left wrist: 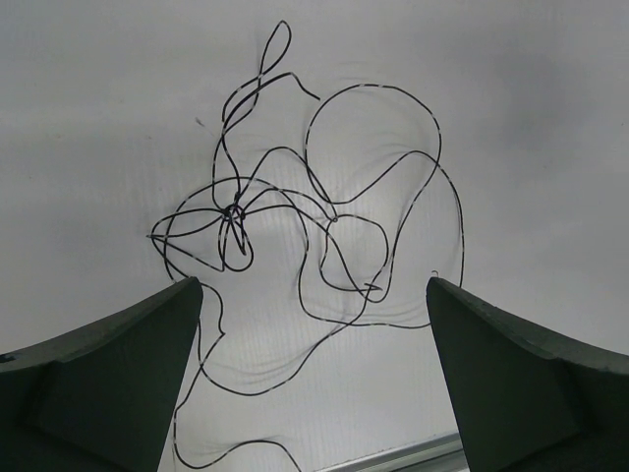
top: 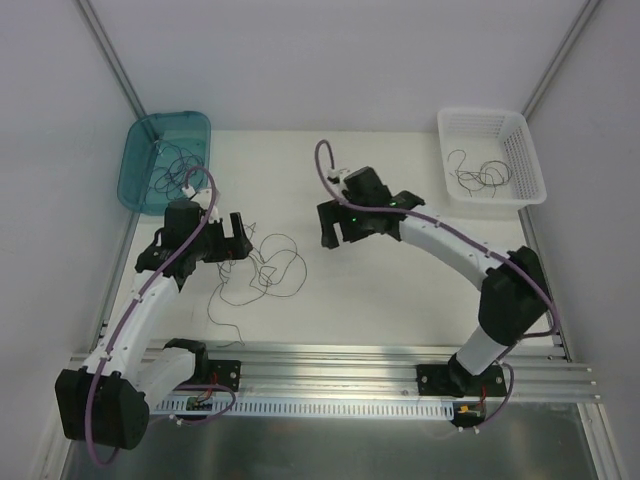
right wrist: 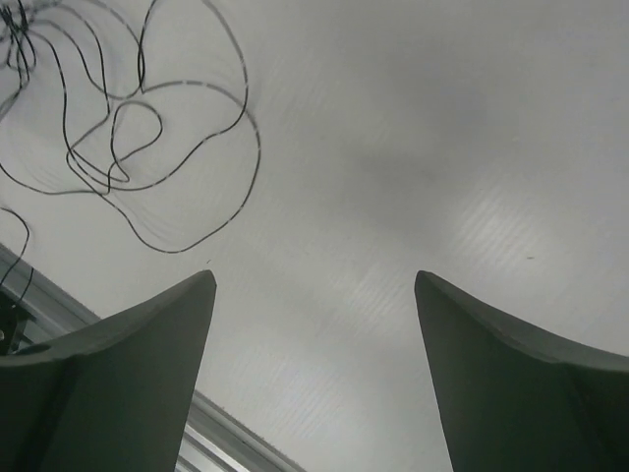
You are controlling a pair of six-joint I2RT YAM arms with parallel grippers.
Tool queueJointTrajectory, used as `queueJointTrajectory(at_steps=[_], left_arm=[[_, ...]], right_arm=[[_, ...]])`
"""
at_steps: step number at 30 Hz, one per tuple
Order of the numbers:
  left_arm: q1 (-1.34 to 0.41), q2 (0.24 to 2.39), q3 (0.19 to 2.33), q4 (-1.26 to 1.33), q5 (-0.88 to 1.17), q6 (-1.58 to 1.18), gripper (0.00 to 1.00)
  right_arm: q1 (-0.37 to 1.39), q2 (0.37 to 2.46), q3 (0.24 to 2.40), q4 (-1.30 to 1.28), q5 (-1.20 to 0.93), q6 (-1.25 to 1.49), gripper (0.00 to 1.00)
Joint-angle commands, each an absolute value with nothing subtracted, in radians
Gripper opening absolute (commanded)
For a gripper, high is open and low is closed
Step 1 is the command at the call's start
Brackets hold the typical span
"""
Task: Untangle the cables
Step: Place the cable in the bin, then untie the cable.
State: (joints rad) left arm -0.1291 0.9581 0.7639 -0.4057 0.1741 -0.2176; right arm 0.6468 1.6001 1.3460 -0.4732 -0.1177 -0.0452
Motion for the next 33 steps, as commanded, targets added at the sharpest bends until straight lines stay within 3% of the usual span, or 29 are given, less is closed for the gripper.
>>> queueJointTrajectory(at_steps=[1,5,6,10,22,25,28,29,30,33], left_arm=[[-0.121,0.976,0.744,-0.420,0.175,-0.252,0.99],[-0.120,1.008,0.750,-0.430,0.124,-0.255,0.99],[-0.121,1.012,0.749,-0.431,0.117,-0.256,0.99],[-0.121,1.045,0.750,-0.434,0.110,-0.259,0.99],[-0.121,1.120,0.772,-0.439,0.091,-0.255,0.99],[-0.121,1.166,0.787,-0.439,0.084,-0.255,0.99],[-0.118,1.224,0.807,-0.442,0.084,-0.253,0.99],[-0.118,1.238,0.811,-0.442,0.089,-0.255,0.99],[-0.117,1.250,0.818,-0.445,0.090,-0.255,0.99],[-0.114,1.278,0.824,-0.446,0.110,-0.264,0.99]], right_arm=[[0.765,1.676,1.351,-0.384,-0.077,0.054,0.86],[0.814,1.813,1.403,-0.281,0.030,0.147,0.76],[0.818,1.866,1.428,-0.247,0.040,0.158,0.67],[0.827,1.980,1.503,-0.198,0.051,0.172,0.59],[0.828,2.229,1.744,-0.222,-0.037,0.150,0.51],[0.828,2.241,1.741,-0.209,-0.057,0.152,0.41],[0.830,2.226,1.715,-0.190,-0.078,0.155,0.23],[0.831,2.209,1.686,-0.177,-0.089,0.155,0.10],[0.837,2.163,1.665,-0.163,-0.089,0.150,0.03],[0.850,2.029,1.580,-0.136,-0.051,0.124,0.01]])
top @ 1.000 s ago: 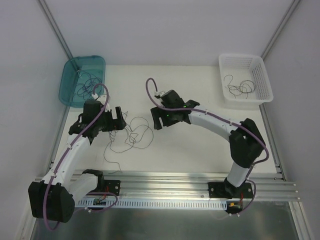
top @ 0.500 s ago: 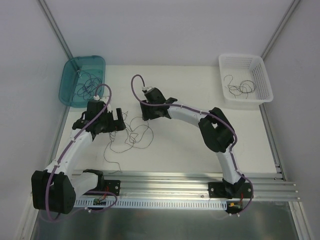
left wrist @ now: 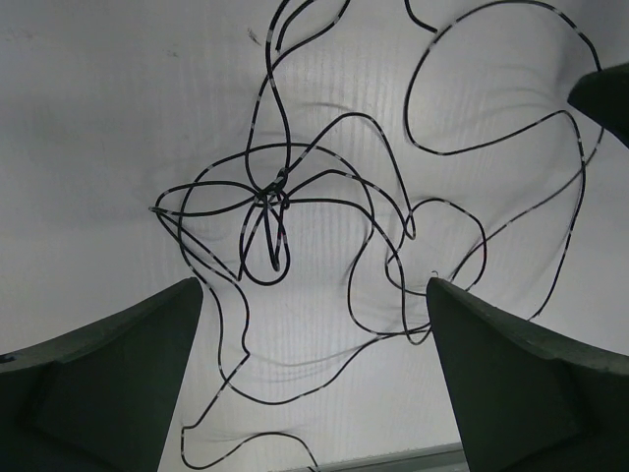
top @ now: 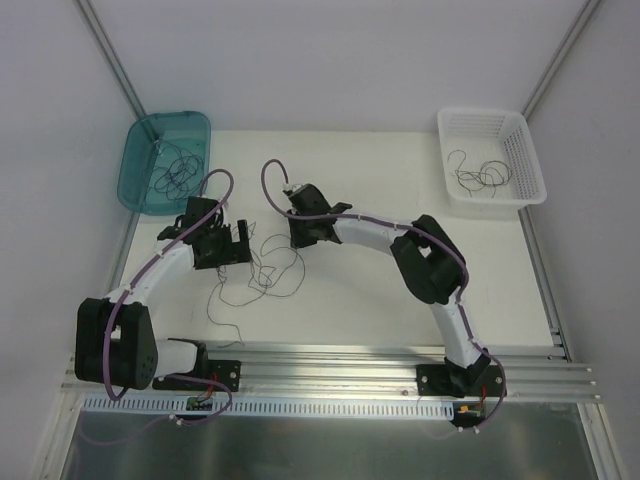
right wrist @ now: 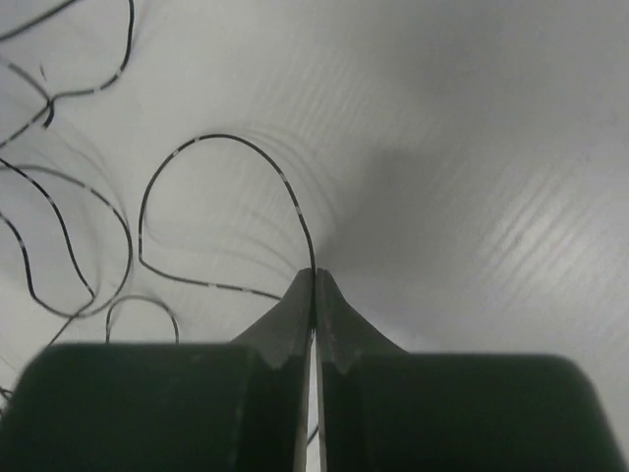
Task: Untangle the cables
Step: Untie the cable.
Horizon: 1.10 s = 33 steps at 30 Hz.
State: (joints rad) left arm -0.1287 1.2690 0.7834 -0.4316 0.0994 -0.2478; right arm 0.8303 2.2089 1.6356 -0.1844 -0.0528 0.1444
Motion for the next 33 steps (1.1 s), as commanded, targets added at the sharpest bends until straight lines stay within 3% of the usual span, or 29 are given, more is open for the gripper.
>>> queueJointTrajectory(at_steps=[1,7,17,19,24,33], left_arm=[[-0.114,1.278,0.824,-0.445,0.130,-0.267,0.99],[-0.114,1.281,0.816,-0.445,0.178,-0.281,0.97],[-0.112,1.328,0.813,-0.433,0.219,-0.308,0.89],[-0.114,1.353,0.816,-0.430,0.215,-0.311,0.79],[-0.114,1.420,0.831,-0.420,0.209,-0.324,0.68],[-0.117,1.450,0.824,-0.416,0.275,-0.327,0.32]], right_arm=[[0.853,1.993,1.565,-0.146,-0.037,0.117,0.01],[0.861,1.716,1.477,-0.235,0.083,0.062,0.01],[0.882,1.534,1.358,-0.330,0.158,0.069,0.01],[0.888,1.520,1.338,-0.324,0.164,0.080,0.01],[0.917,1.490,1.319,-0.328,0.189,0.078,0.01],[0.923,1.465,1.279,-0.331,0.245,0.087,0.01]])
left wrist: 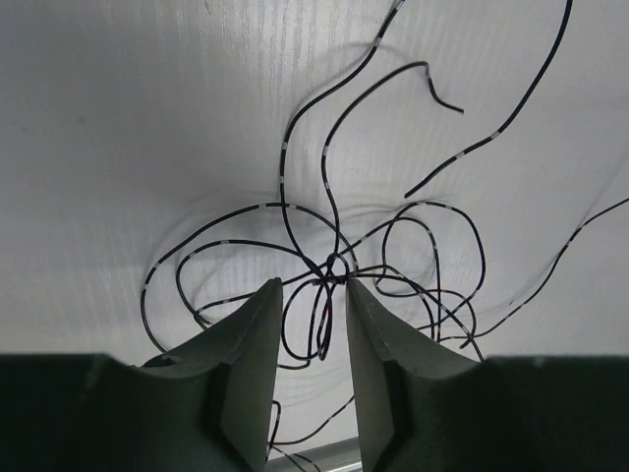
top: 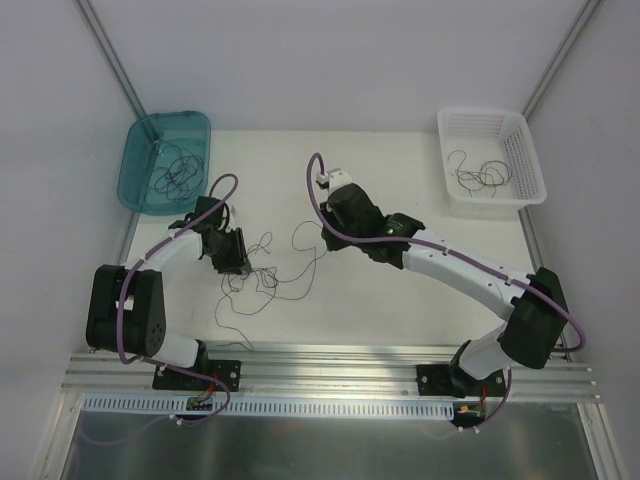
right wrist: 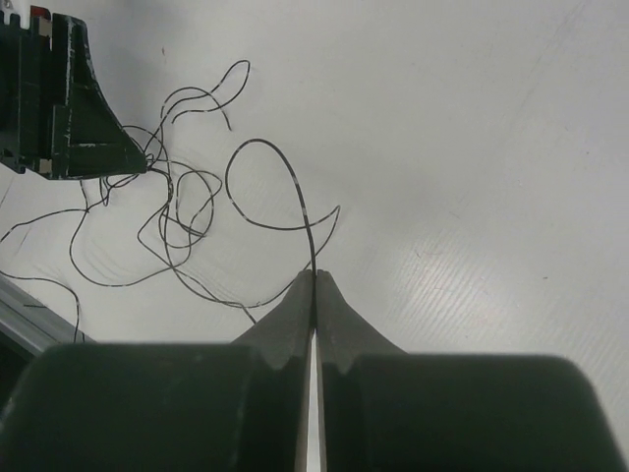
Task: Untangle the cables
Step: Untie the cable.
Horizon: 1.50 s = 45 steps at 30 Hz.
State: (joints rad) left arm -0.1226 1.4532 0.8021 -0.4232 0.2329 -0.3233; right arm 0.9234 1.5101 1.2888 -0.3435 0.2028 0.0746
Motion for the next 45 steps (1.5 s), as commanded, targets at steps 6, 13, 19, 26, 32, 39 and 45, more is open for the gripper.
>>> queueJointTrajectory(at_steps=[6,13,19,26,32,39,45], left_arm=[[-0.130,1.473,0.822,-0.416,0.298,-0.328,0.17],[-0.132,1.462,0.824,-0.419,0.293,-0.321,0.00],[-0.132,1.309,0.816,-0.394,0.326,-0.282,0.00],[-0.095,1.011,0.703,-0.194,0.565,-0.276,0.00],[-0.066,0.940,0.629,0.024,0.793,-0.359,0.00],[-0.069,0.939,0.627,0.031,0.821,-0.364,0.00],[-0.100,0.954,0.624,0.032,0.827,-0.368,0.00]], right_arm=[[0.925,1.462,1.279,-0.327,0.249,0.097,0.01],[0.925,1.439,1.252,-0.345,0.299,0.087,0.01],[0.870,1.339,1.155,-0.490,0.510,0.090,0.01],[0.586,1.186,0.953,-0.575,0.468,0.170,0.01],[0.520,1.190,0.904,-0.589,0.370,0.166,0.01],[0.600,1.215,0.968,-0.591,0.313,0.164,0.32],[0.793,1.160,1.026,-0.453,0.229,0.163,0.50]])
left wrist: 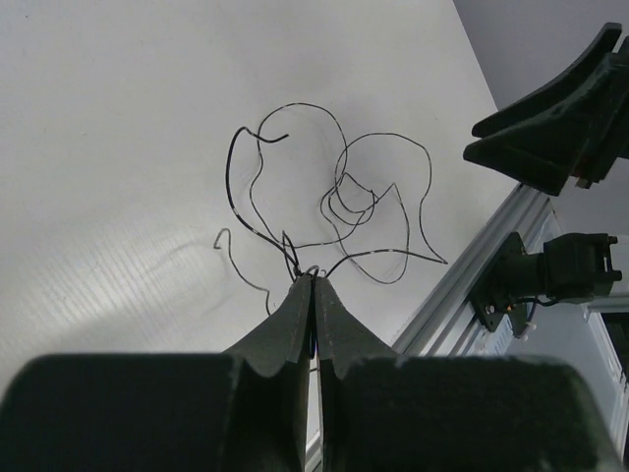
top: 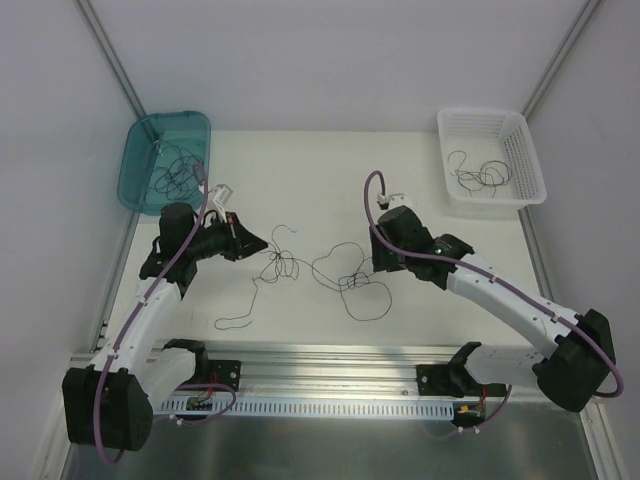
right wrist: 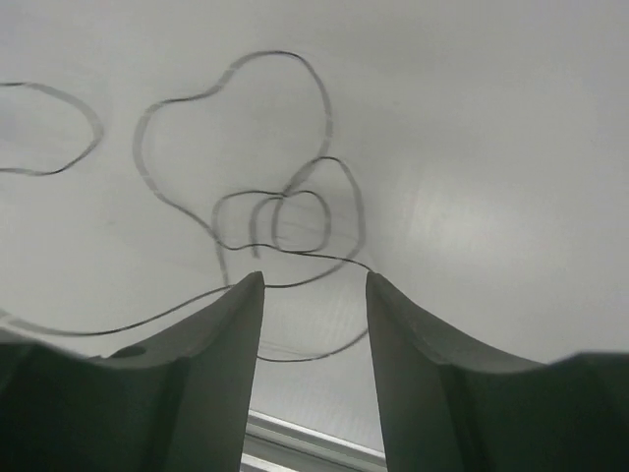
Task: Untangle the cables
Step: Untie the cable.
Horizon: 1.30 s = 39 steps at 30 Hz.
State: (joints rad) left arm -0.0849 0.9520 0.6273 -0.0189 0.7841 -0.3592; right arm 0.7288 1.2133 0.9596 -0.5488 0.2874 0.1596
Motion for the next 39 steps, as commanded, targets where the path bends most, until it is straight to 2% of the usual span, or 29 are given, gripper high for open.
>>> queueJointTrajectory(at_steps=[1,6,11,15,18,24,39], left_arm=[[-0.104,0.956,0.626,0.032,0.828,-0.368,0.00],[-0.123,0.963,0.626,0.032,0.834,-0.368,0.00],[-0.132,0.965,0.627,0.032,0.838,-0.368,0.00],[-0.138,0.963,0.627,0.032,0.844,-0.365,0.00],[-0.140,0.963,0.626,0.032,0.839,-0.364,0.00],[-0.144,0.968,0.629,0.032,0.847,-0.364,0.00],[-0.158,0.971,0.629,0.032,0.856,-0.362,0.00]], right_arm=[[0.810,1.154,1.022,-0.372,0.174,0.170,0.49],[0.870,1.190,1.000,-0.113,0.049,0.244,0.50],[0.925,1.308,1.057,-0.025,-0.050,0.227,0.51],[0.927,1.417,1.066,0.092,-0.113,0.270,0.47],[0.930,1.462,1.077,0.139,-0.161,0.290,0.40],[0.948,1.540,1.081,0.167,-0.178,0.290,0.35],[0.956,1.623,1.078,0.242,-0.224,0.288,0.34]])
